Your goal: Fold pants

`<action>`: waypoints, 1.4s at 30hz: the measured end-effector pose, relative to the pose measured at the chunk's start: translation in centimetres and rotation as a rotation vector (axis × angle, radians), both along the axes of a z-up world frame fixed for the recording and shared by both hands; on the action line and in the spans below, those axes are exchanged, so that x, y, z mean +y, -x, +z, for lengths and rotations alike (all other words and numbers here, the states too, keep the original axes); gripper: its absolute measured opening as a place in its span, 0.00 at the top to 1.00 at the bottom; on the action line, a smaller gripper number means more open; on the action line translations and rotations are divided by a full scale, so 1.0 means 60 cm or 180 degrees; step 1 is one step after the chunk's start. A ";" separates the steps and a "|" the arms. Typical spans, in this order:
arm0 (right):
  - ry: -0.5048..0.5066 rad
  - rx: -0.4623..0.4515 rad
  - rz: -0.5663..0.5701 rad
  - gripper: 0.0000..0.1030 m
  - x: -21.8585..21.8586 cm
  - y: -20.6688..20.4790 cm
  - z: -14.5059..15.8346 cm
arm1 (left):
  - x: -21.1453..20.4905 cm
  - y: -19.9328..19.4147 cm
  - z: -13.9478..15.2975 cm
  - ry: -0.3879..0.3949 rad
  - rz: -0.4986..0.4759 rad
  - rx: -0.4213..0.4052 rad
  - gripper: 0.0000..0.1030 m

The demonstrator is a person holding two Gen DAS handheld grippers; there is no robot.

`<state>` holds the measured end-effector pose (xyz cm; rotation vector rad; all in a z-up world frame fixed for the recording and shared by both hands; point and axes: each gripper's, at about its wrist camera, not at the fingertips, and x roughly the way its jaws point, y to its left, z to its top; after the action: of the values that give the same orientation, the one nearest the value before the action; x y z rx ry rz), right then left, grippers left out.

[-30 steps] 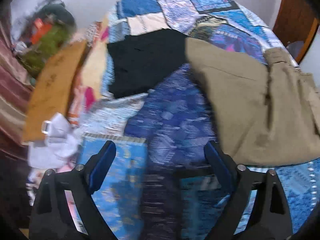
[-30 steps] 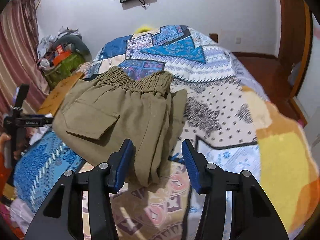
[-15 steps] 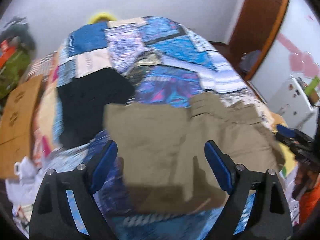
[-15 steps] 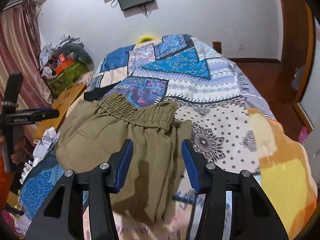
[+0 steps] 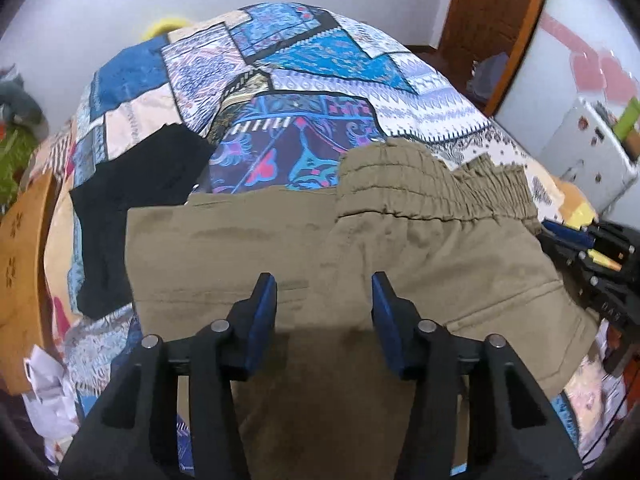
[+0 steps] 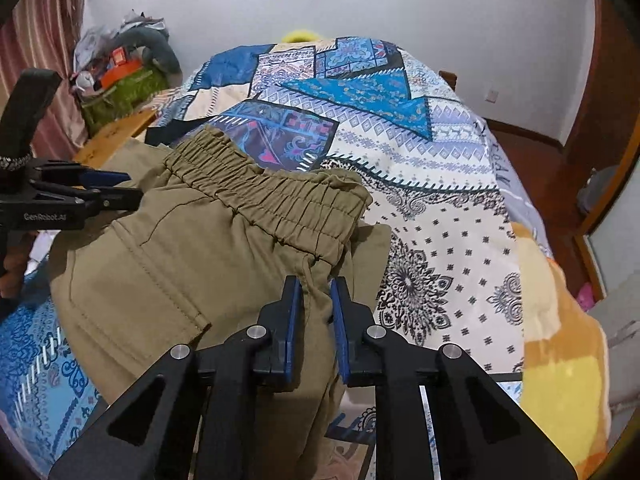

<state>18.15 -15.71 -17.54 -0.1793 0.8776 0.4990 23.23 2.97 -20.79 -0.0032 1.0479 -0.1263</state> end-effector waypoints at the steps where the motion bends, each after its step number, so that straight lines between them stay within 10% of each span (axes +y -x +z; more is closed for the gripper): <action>1: 0.0017 -0.0003 -0.0009 0.86 0.000 0.002 0.004 | 0.008 0.002 0.005 0.0047 0.0042 -0.0011 0.51; 7: 0.0012 0.0002 -0.0103 0.81 -0.019 0.008 0.038 | 0.056 0.030 0.044 -0.0244 0.0130 -0.0249 0.48; 17: -0.0187 0.0014 -0.0359 0.24 -0.036 0.022 0.033 | 0.148 0.050 0.001 0.0136 0.0470 0.0097 0.47; 31: -0.0845 0.0717 -0.0424 0.24 -0.047 -0.013 -0.034 | 0.162 0.007 -0.051 0.0664 0.0546 0.0320 0.31; 34: -0.0996 0.0850 -0.0404 0.25 -0.050 -0.022 -0.042 | 0.160 0.001 -0.050 0.0747 0.0510 0.0295 0.42; 39: -0.1057 0.0813 -0.0375 0.51 -0.048 -0.021 -0.040 | 0.153 -0.005 -0.041 0.0802 0.0527 0.0289 0.88; 42: -0.1109 0.0790 -0.0418 0.61 -0.052 -0.019 -0.039 | 0.157 -0.006 -0.037 0.0862 0.0645 0.0267 0.94</action>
<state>19.27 -18.80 -19.91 0.2626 1.0211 0.5500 23.59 12.38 -23.02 -0.3617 1.1014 -0.0837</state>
